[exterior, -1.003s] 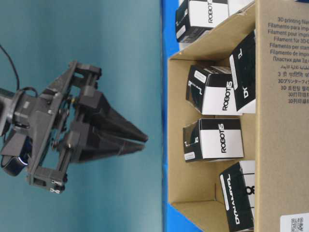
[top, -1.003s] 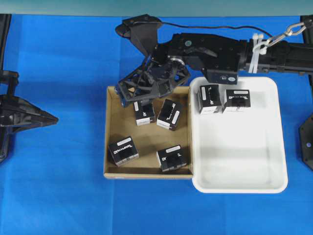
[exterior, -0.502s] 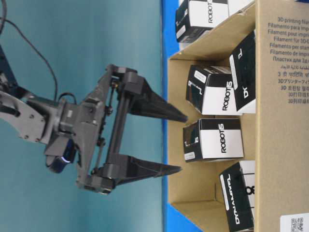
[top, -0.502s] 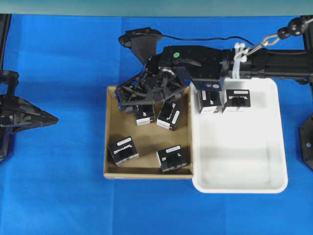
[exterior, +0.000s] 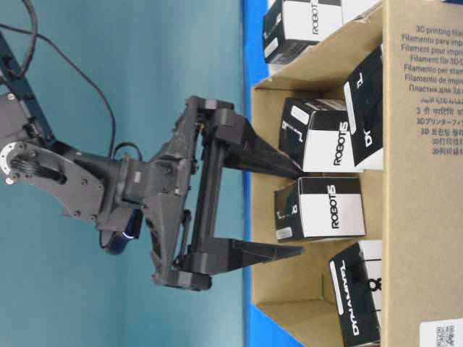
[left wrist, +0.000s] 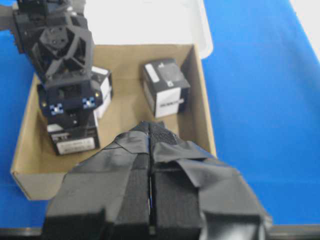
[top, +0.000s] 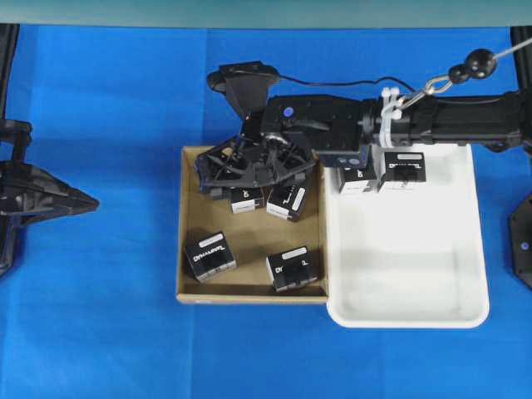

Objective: Pick a box that is randomly placed inside the cardboard box.
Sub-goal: 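Lower the right gripper and close it on the top-left black-and-white cube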

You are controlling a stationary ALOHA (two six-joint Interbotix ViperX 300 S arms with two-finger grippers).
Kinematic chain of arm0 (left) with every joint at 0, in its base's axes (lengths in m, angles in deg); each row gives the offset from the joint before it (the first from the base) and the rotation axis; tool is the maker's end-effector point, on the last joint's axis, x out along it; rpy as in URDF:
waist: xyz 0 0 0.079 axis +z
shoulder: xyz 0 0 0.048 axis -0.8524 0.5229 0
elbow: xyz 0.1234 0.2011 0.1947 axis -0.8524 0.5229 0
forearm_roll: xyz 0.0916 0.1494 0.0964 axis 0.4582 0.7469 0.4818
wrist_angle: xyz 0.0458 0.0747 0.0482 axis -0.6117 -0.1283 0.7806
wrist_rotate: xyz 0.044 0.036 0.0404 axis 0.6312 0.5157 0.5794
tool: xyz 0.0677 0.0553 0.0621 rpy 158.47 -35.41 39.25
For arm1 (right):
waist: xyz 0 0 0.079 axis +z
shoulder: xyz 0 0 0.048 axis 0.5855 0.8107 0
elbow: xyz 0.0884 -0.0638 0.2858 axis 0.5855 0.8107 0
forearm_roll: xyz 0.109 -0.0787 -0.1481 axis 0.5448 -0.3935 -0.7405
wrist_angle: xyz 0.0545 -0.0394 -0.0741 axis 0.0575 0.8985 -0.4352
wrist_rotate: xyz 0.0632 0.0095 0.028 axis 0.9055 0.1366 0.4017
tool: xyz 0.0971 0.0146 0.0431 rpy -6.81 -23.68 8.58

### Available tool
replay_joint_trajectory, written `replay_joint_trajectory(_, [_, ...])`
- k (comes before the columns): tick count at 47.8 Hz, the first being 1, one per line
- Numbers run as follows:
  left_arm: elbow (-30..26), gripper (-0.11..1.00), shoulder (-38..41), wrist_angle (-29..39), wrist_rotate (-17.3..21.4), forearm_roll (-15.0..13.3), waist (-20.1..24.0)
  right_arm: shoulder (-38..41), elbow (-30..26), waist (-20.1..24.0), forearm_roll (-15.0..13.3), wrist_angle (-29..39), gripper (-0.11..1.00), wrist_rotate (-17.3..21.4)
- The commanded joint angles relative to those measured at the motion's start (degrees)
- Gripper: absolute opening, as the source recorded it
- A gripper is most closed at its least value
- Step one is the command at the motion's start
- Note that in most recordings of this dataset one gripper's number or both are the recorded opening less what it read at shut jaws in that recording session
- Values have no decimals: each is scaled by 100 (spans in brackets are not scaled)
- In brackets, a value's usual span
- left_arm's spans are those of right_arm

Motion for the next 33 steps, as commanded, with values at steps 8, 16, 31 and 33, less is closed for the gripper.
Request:
replay_joint_trajectory(8, [-114, -6, 35, -26, 0, 18, 0, 149, -53, 35, -105, -9, 100, 185])
replay_joint_trajectory(16, [-105, -7, 26, -26, 0, 9, 0, 158, -70, 35, -105, -105, 94, 272])
replay_joint_trajectory(31, [-105, -7, 18, -26, 0, 18, 0, 62, -79, 88, -62, -290, 61, 281])
replay_joint_trajectory(33, [-105, -7, 26, -26, 0, 18, 0, 9, -79, 88, -70, -299, 61, 272])
